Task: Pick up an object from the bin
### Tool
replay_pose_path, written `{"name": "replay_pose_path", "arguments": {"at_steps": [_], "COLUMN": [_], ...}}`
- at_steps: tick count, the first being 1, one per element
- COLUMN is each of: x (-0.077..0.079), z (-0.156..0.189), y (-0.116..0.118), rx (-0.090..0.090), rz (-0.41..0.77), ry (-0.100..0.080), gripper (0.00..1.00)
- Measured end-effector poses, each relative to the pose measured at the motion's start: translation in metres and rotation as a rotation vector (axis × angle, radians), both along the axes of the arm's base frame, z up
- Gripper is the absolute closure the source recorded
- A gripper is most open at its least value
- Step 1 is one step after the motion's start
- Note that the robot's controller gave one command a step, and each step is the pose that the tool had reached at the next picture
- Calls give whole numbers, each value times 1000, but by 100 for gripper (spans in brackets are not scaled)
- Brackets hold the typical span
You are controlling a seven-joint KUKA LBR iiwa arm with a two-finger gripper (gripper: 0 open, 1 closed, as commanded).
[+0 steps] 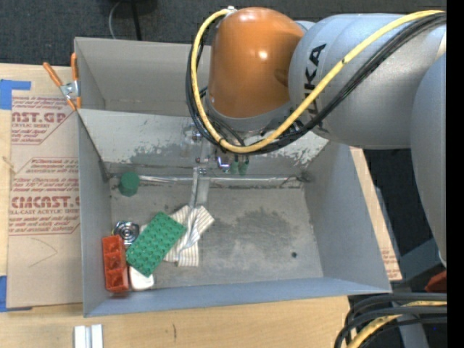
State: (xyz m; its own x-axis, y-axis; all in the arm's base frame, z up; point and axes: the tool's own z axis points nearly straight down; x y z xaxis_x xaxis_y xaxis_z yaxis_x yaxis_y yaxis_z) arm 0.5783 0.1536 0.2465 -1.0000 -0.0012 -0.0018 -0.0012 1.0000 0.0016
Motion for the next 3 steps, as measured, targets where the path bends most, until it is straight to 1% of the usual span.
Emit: {"name": "replay_pose_path", "arguments": {"at_steps": [1,2,3], "x": [6,7,7], "z": [-33,-75,-84], "y": [6,14,16], "rx": [0,1,2], "rz": [55,70,67], "ry": [-4,-2,-3], "gripper": [0,0,0]}}
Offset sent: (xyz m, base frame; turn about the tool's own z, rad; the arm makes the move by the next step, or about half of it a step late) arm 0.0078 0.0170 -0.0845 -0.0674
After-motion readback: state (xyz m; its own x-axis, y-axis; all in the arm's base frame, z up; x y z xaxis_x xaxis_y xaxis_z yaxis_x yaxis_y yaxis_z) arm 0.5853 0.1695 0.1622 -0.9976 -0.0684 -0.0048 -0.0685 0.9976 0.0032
